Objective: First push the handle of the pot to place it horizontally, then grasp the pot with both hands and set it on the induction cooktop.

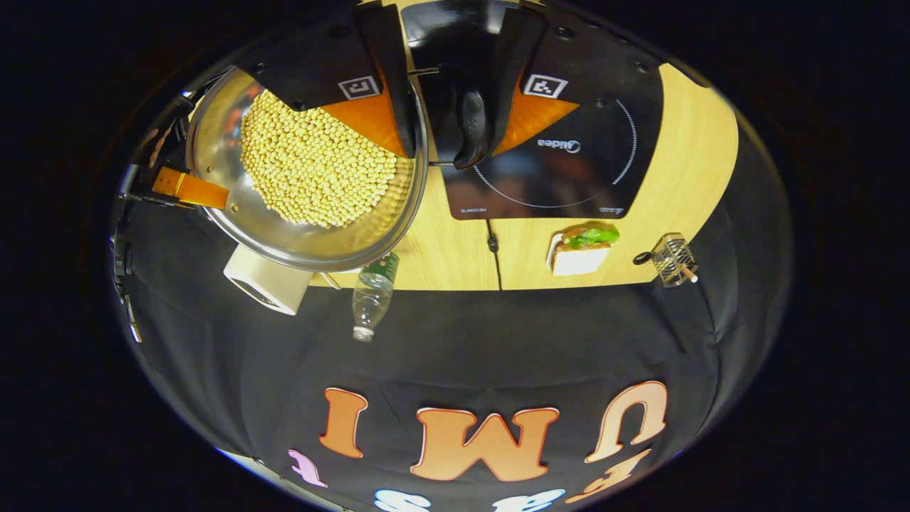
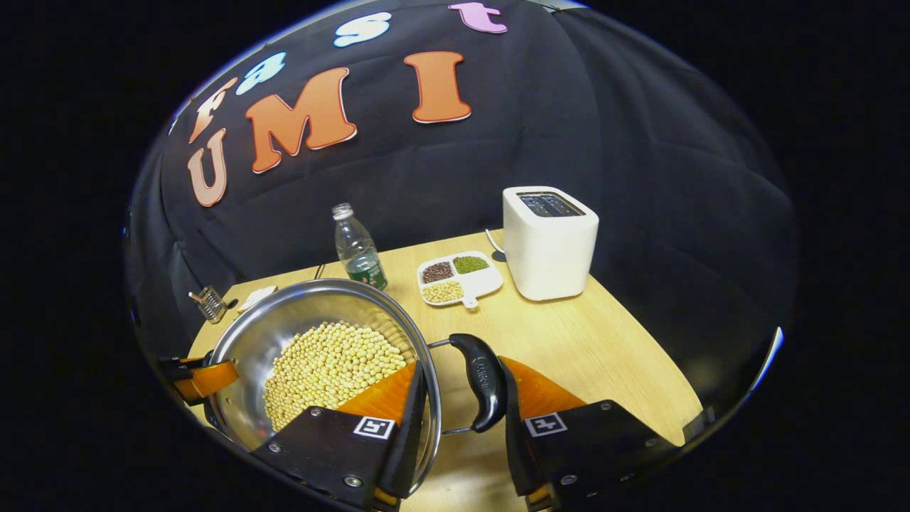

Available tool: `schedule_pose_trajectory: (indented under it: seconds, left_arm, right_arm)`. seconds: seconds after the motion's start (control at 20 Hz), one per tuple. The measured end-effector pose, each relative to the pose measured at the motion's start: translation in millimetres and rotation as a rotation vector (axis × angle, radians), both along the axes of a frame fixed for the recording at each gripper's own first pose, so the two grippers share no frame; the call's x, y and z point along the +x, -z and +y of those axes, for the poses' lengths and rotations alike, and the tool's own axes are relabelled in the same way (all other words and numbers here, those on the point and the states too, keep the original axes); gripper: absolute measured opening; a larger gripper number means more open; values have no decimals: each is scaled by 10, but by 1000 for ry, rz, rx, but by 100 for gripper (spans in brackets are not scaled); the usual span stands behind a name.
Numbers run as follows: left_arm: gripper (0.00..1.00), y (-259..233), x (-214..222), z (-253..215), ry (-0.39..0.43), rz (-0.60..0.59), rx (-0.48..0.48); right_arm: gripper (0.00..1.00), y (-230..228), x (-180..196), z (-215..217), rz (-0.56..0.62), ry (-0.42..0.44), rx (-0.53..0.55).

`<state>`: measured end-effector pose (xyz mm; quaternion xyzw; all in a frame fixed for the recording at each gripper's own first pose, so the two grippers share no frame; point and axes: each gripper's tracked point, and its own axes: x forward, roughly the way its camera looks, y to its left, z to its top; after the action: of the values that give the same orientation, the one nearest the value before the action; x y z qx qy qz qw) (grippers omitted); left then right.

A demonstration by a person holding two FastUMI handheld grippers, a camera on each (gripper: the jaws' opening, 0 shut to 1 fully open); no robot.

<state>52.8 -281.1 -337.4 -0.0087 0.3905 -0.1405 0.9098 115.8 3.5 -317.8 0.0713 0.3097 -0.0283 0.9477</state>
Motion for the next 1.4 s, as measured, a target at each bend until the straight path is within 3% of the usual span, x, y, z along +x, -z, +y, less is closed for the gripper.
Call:
schedule_pose_trajectory:
  seconds: [0.2, 0.3, 0.35, 0.45, 0.5, 0.6, 0.75, 0.8, 0.85, 1.4]
  left_arm:
    - [59, -180, 73, 343, -33, -19, -8]
    - [62, -151, 118, 621, -53, -18, -10]
    - [59, -166, 122, 702, -64, -17, -10]
    - [57, -181, 141, 936, -82, -17, -5]
    - [56, -186, 150, 1041, -87, -18, 0]
    - [56, -173, 144, 1238, -104, -16, 6]
    - [56, -142, 142, 1532, -130, -7, 11]
    - [62, -140, 157, 1627, -137, -6, 14]
    - [56, -134, 153, 1713, -142, -5, 16]
    - [56, 116, 207, 2424, -191, 41, 17]
  right_arm:
    - [52, -199, 46, 368, -24, -31, -9]
    - [48, -240, 56, 567, -28, -50, -9]
    - [52, -253, 70, 673, -27, -61, -8]
    - [48, -277, 79, 873, -27, -79, -3]
    - [52, -275, 87, 973, -28, -88, -3]
    - [52, -282, 95, 1170, -26, -108, -3]
    - [52, -260, 93, 1438, -20, -135, 3]
    - [52, -244, 86, 1519, -16, -142, 7]
    - [52, -227, 80, 1605, -14, -148, 11]
    - [52, 8, 50, 2300, 20, -201, 7]
